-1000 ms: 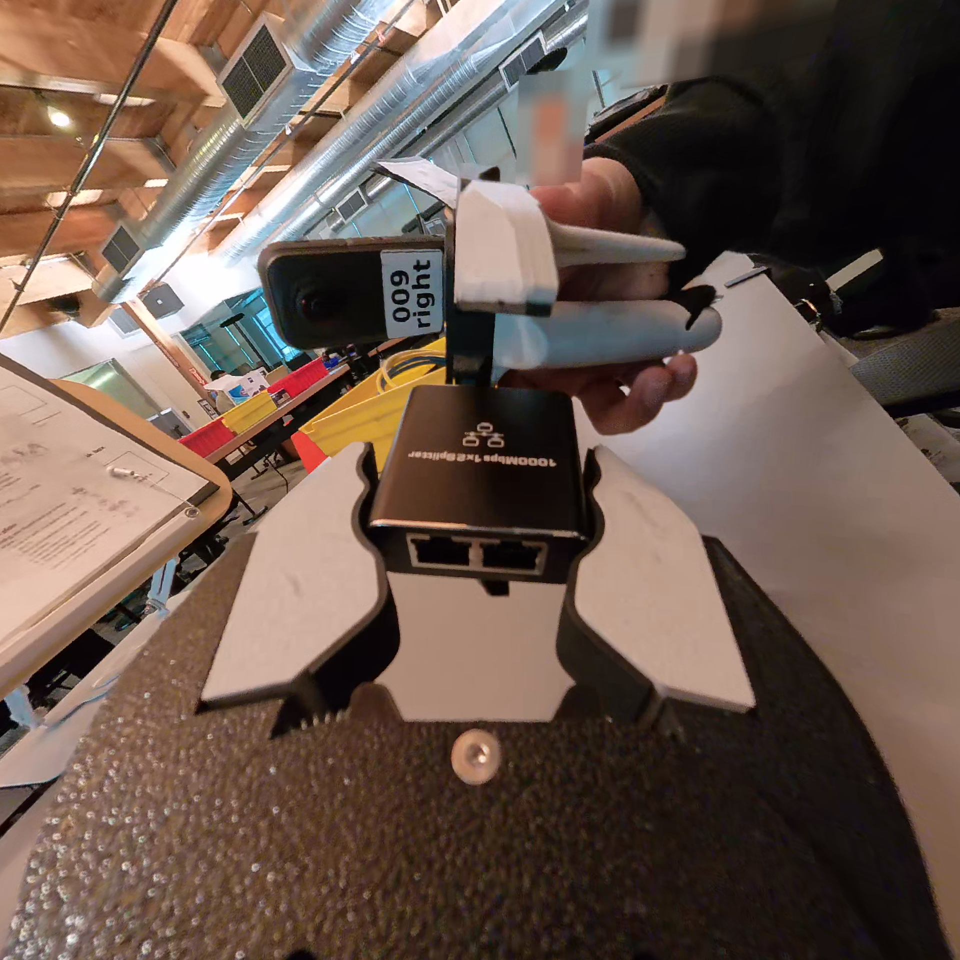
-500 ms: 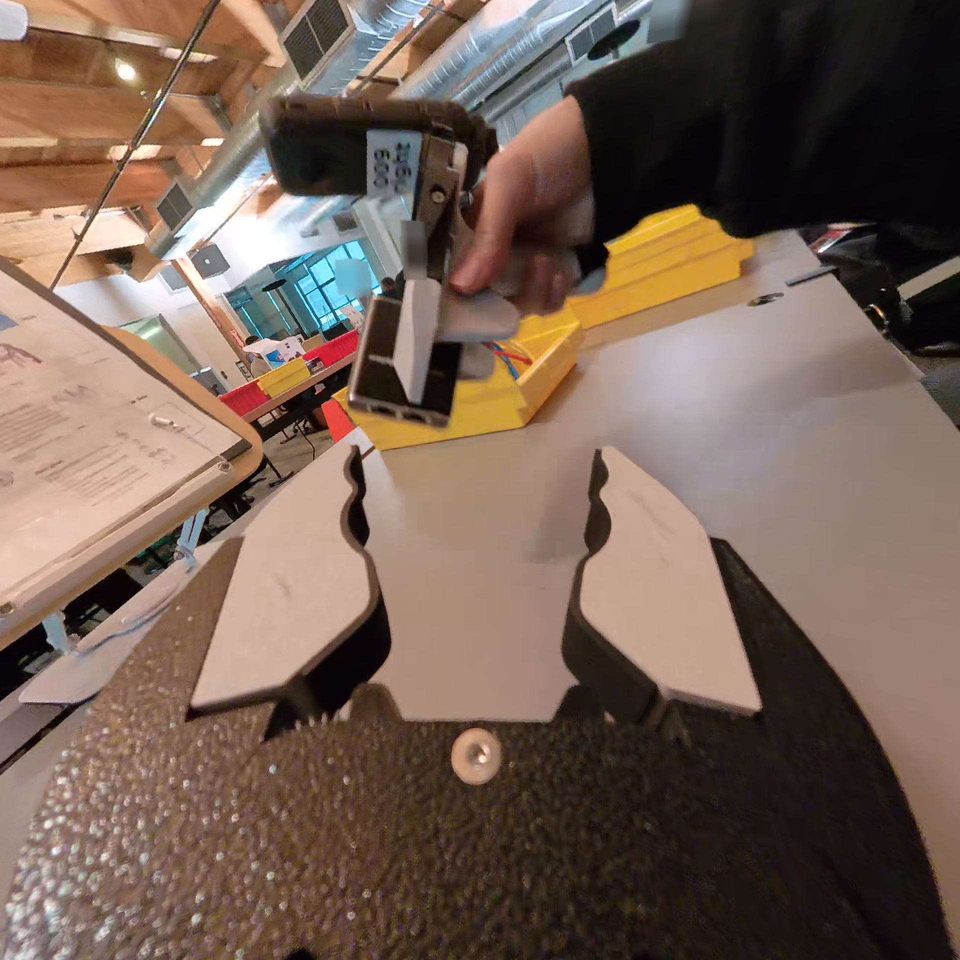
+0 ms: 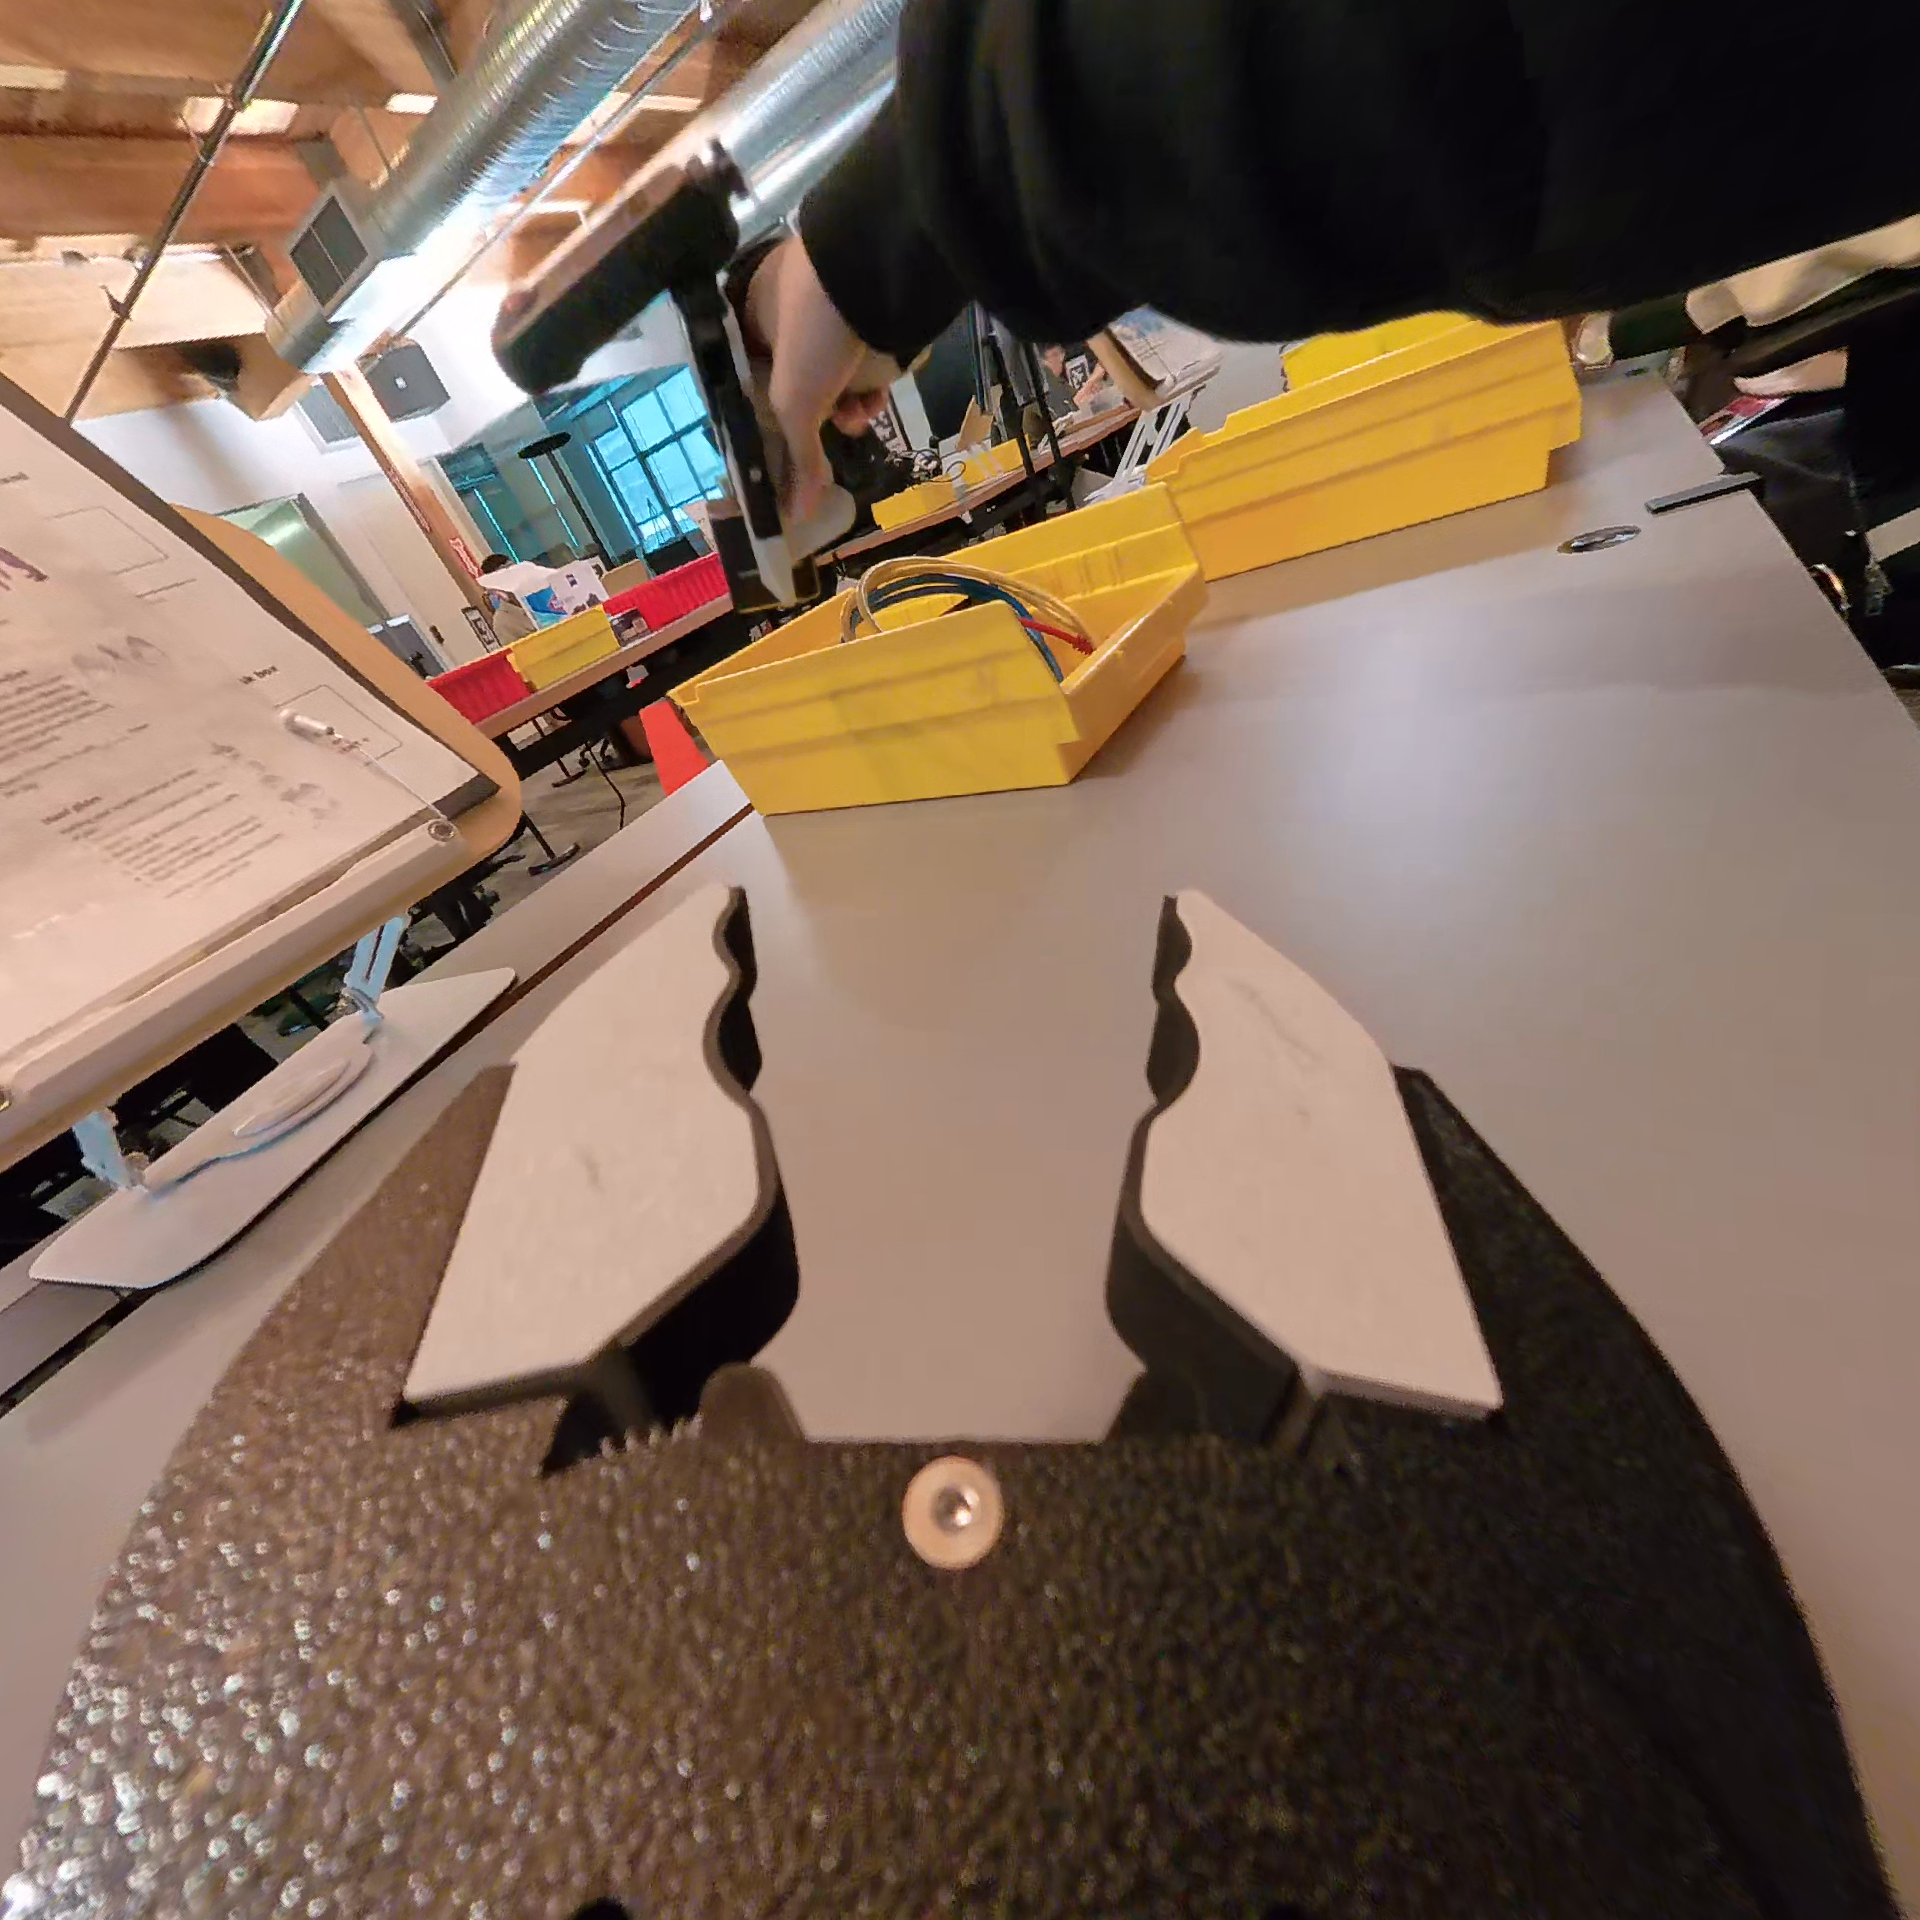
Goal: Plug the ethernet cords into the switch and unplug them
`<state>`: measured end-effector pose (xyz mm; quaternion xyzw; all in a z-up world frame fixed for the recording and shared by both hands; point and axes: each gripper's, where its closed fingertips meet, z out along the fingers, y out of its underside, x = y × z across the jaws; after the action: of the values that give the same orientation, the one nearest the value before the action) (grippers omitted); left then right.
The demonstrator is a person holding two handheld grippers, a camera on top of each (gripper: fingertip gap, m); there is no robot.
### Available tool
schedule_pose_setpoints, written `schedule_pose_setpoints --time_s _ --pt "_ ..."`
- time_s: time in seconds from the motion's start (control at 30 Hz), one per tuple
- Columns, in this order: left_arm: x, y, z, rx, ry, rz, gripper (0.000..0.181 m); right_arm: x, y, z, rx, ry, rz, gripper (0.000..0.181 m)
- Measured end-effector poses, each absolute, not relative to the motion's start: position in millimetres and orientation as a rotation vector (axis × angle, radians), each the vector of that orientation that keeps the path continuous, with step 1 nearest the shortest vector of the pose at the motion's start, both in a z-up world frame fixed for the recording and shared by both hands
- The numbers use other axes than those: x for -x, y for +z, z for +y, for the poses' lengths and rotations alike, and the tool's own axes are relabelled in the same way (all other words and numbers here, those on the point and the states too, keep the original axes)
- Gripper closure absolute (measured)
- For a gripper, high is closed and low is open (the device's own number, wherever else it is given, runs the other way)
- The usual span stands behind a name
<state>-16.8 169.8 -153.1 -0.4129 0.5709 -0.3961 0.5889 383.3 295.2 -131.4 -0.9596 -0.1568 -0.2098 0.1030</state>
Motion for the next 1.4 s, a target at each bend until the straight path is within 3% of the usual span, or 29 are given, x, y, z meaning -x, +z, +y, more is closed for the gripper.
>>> schedule_pose_setpoints --time_s 0.37,0.6,0.77,1.07,1.2,1.4 --pt "15 -159 171 0.971 -0.878 1.357 0.111 -395 -177 319 2.828 -0.595 -0.547 0.154" --pt "12 -165 173 1.01 -0.841 1.385 0.111 -379 -127 300 2.591 -0.484 -0.444 0.127" --pt "-1 -181 180 1.15 -0.758 1.442 0.112 -347 -94 202 2.312 -0.332 -0.16 0.119" --pt "-146 -183 149 1.489 -0.995 1.422 0.102 -346 -168 61 2.048 -0.414 0.302 0.109" --pt "-219 -167 163 1.572 -0.966 1.279 0.093 -397 -153 23 1.879 -0.579 0.567 0.109" --pt "-288 -177 183 1.659 -0.818 1.164 0.093 -401 -169 17 1.848 -0.285 0.669 0.108"
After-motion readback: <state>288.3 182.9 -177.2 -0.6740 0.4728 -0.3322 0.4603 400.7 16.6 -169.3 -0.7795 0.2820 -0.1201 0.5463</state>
